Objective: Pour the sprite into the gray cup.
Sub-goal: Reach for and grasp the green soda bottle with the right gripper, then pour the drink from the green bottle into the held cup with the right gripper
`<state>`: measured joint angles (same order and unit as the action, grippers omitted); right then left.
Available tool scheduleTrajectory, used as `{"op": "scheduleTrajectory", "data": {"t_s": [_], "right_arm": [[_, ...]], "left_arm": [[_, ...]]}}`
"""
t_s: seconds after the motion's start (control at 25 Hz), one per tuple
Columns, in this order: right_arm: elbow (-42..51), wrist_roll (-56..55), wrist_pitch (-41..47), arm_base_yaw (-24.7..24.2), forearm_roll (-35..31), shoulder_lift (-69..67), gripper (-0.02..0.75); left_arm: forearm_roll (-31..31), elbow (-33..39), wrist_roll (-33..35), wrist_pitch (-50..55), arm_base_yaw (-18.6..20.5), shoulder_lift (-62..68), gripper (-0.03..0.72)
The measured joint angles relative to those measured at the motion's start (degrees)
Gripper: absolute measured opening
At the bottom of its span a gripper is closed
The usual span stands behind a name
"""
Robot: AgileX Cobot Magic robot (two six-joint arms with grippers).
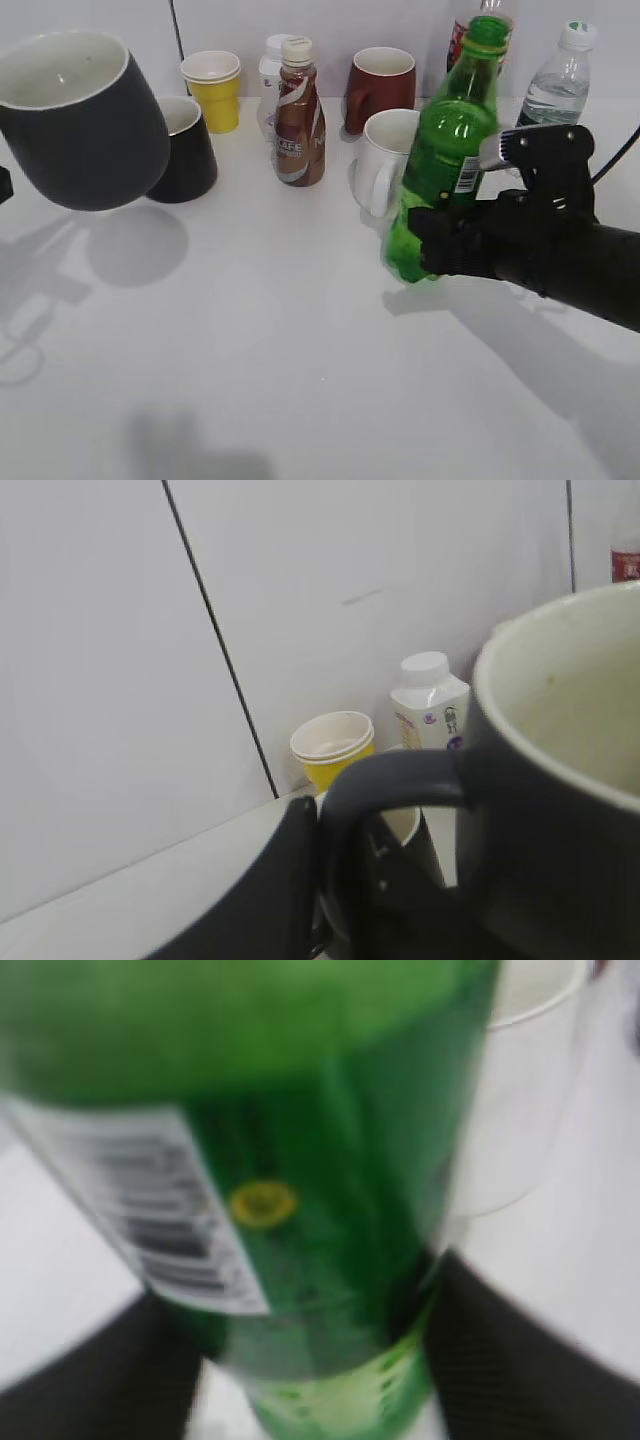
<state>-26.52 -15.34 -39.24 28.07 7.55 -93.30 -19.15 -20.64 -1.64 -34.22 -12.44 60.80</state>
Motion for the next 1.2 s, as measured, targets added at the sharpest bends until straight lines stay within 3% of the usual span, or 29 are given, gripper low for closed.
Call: {"op": "scheduleTrajectory", "data": {"t_s": [0.24,0.4,0.52,0.68,0.96,1.2], "right_arm": [[0.19,0.35,0.28,0.0,-0.06,1.07,0.33],[0.5,0.48,5.66,0.0,5.75,4.89,0.33],[0.64,3.45,11.57,0.0,8.88,9.32,0.33],[-0.4,10.0,20.22,0.06,9.61,15.96,0.33],[-9.32,24.25,37.24,0.06,10.0,21.0,0.33],[-14.91,38.3,42.05,0.06,9.93,21.0,0.33]], "left_arm": [[-5.28,0.0,0.0,1.4,0.0,0.0,0.05],[-5.96,0.0,0.0,2.37,-1.13,0.0,0.05],[-5.96,0.0,0.0,4.18,-4.55,0.0,0.05],[-4.79,-1.25,0.0,9.27,-11.96,0.0,0.05],[0.09,-7.56,0.0,20.77,-24.48,0.47,0.05],[2.07,-11.68,0.0,26.15,-27.7,3.94,0.05]]}}
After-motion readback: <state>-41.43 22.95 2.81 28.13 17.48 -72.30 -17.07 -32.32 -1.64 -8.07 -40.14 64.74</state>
